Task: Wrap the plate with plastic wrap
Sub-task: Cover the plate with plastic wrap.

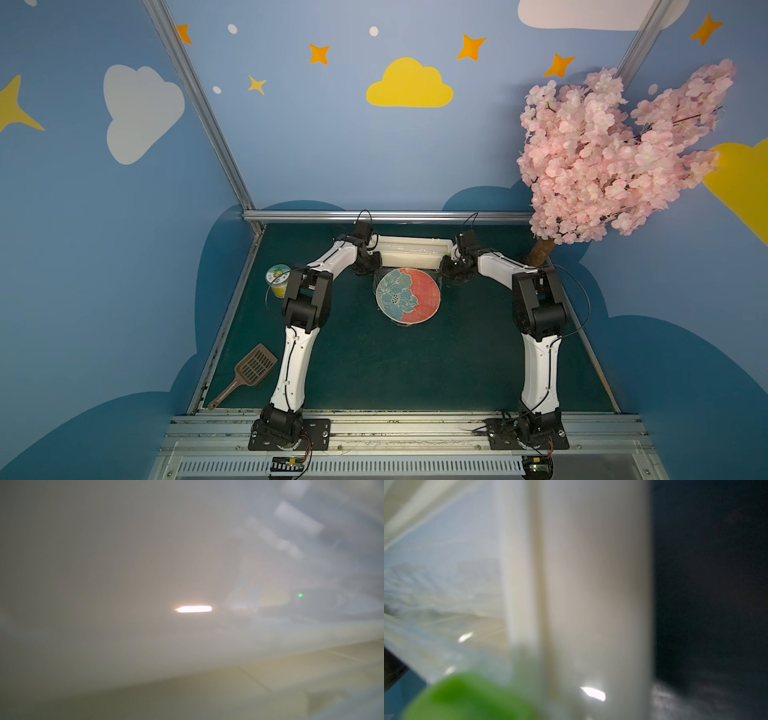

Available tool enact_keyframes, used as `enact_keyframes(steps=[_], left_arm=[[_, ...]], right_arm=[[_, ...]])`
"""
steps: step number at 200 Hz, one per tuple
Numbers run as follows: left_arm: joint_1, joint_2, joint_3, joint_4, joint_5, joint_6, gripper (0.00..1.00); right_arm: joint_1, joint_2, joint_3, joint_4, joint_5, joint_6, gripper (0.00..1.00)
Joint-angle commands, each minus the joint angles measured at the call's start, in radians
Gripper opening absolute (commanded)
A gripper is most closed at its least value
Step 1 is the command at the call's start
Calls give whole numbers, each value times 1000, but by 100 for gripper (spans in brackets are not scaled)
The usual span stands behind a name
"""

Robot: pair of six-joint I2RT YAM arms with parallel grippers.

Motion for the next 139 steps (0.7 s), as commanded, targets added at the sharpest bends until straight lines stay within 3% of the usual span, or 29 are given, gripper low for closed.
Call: enact_keyframes(steps=[1, 52, 103, 139], left_arm=[[16, 14, -12, -55, -20, -3, 15], [-4, -21, -113, -18, -9, -18, 23], [-5, -86, -179, -18, -36, -12, 33], [20, -162, -178, -34, -31, -17, 49]], right_arm=[[8, 16, 12, -48, 37, -36, 0], [44, 3, -68, -8, -15, -39, 0], [33, -80, -133, -36, 14, -63, 14], [-4, -166, -145, -63, -21, -87, 46]])
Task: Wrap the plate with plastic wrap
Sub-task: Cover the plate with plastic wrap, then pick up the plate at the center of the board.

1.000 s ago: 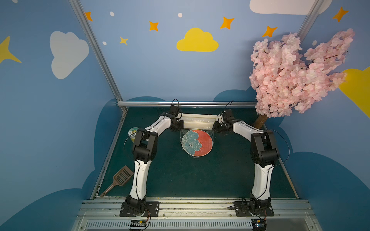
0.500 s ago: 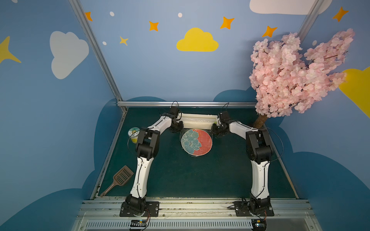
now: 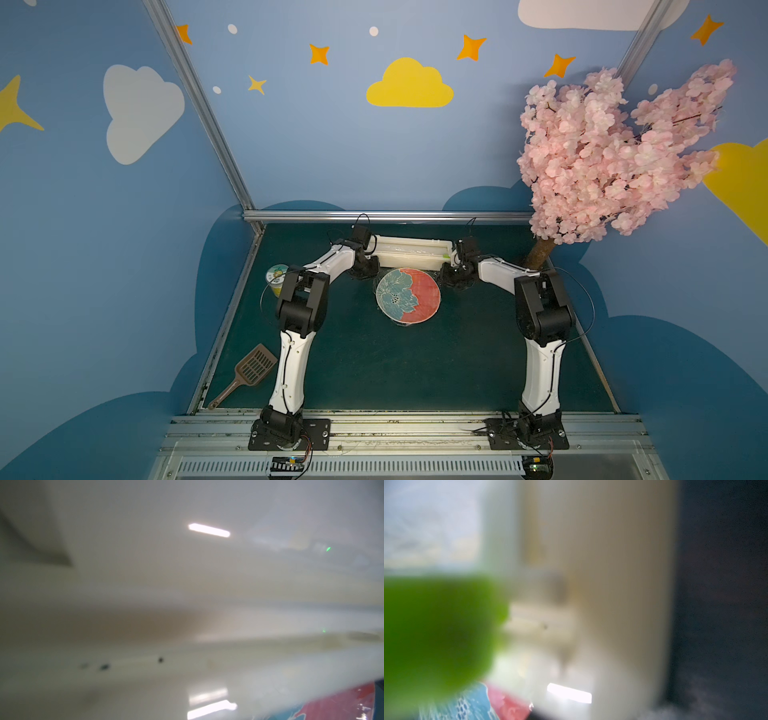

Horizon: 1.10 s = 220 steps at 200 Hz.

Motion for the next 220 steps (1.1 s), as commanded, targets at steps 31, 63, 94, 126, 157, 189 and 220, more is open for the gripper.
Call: enact_keyframes(steps=[31, 63, 94, 126, 157, 189, 220], left_arm=[[44, -123, -12, -88, 20, -17, 58], [53, -184, -18, -98, 62, -12, 60], [60, -253, -117, -37, 265, -54, 61], [63, -309, -307, 149, 404, -168, 59], [62, -303, -404, 222, 418, -206, 58], [48, -279, -452, 286, 439, -242, 58], [30, -275, -508, 398, 476, -318, 57]], right_arm=[[-24, -138, -20, -105, -96, -45, 55], [-28, -203, -68, -112, -191, -24, 61], [-15, -249, -271, 33, -323, 124, 62], [36, -284, -424, 172, -326, 227, 61], [85, -285, -492, 289, -310, 309, 60], [120, -246, -512, 429, -306, 427, 57], [151, -202, -518, 531, -276, 508, 53]])
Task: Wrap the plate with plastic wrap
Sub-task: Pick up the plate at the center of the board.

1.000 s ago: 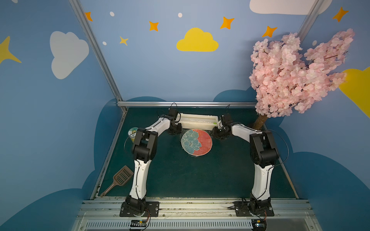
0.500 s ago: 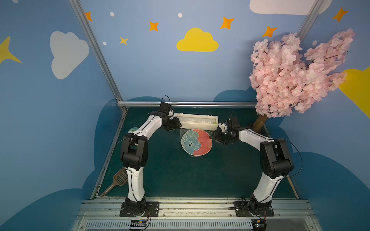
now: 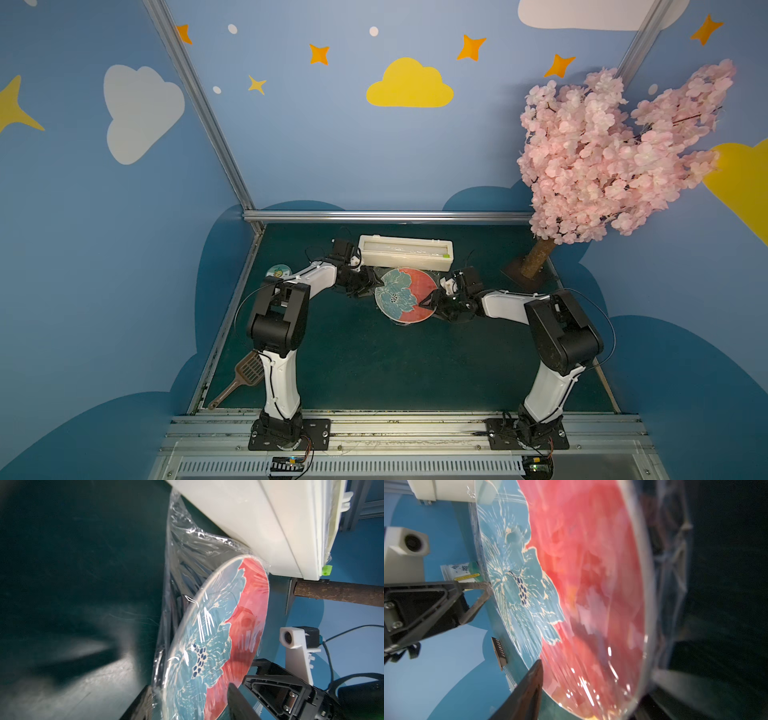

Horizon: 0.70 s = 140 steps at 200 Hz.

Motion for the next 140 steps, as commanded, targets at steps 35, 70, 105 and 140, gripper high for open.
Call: enact_keyframes(steps=[35, 70, 105, 140], left_arm=[[-40, 35, -111, 274, 100, -176, 55], [-65, 45, -177, 404, 132, -265, 54], [-71, 35, -225, 487, 154, -319, 53], [-65, -2, -242, 492, 159, -326, 54]], right_arm=[[33, 80, -18, 245, 49, 159, 49], [41, 108, 21, 296, 43, 177, 46], [48, 117, 45, 311, 47, 185, 29], [42, 64, 32, 283, 45, 142, 23]])
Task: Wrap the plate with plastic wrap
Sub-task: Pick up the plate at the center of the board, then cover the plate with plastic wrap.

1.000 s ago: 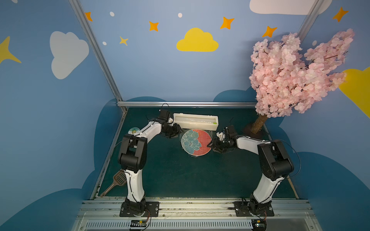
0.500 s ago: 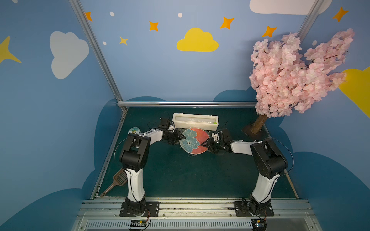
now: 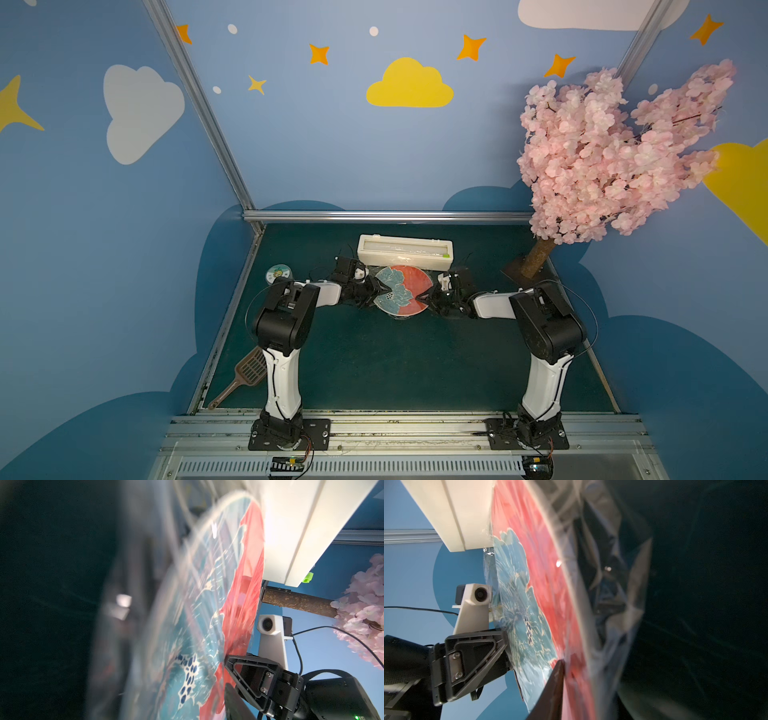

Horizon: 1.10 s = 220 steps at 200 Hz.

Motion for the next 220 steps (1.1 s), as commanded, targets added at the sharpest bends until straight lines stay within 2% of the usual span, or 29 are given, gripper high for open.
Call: enact_keyframes(steps=[1, 25, 53, 91, 150, 177, 220], left_arm=[[-25, -31, -14, 31, 56, -20, 54], [6, -79, -20, 4, 70, -6, 56], [91, -169, -42, -16, 96, 6, 58], [178, -205, -43, -3, 164, 5, 56], [185, -123, -32, 222, 199, -137, 51], [185, -77, 14, 196, 193, -119, 44], [184, -31, 91, 130, 171, -83, 44]], right_arm=[[22, -39, 21, 30, -4, -51, 23], [7, -100, 30, -43, -9, -112, 21], [-32, -160, 63, -122, -64, -171, 15], [-118, -219, 50, -85, -187, -182, 9], [-147, -257, 43, -60, -266, -201, 9], [-146, -268, 41, -46, -281, -190, 9], [-146, -271, 44, -34, -300, -179, 9]])
